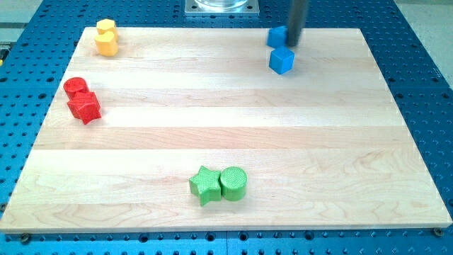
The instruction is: Place the yellow blocks top right to the red star
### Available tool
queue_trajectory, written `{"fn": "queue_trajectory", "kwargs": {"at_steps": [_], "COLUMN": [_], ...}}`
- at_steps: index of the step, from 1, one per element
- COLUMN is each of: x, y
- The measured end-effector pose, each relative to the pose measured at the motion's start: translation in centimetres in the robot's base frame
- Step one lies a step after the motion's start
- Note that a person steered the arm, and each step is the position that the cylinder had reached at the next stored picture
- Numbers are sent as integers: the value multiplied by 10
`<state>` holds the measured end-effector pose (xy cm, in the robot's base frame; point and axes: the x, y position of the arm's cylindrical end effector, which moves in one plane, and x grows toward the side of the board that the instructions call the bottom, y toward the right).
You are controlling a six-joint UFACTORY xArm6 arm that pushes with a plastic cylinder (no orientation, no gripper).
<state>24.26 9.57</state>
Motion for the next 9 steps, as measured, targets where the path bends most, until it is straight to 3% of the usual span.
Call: {"fn": "queue_trajectory", "kwargs": {"at_steps": [1, 3, 4, 7, 8, 9], "x": [10, -17, -35, -15, 74, 68], "y": [-69, -17, -55, -228, -308, -357]}}
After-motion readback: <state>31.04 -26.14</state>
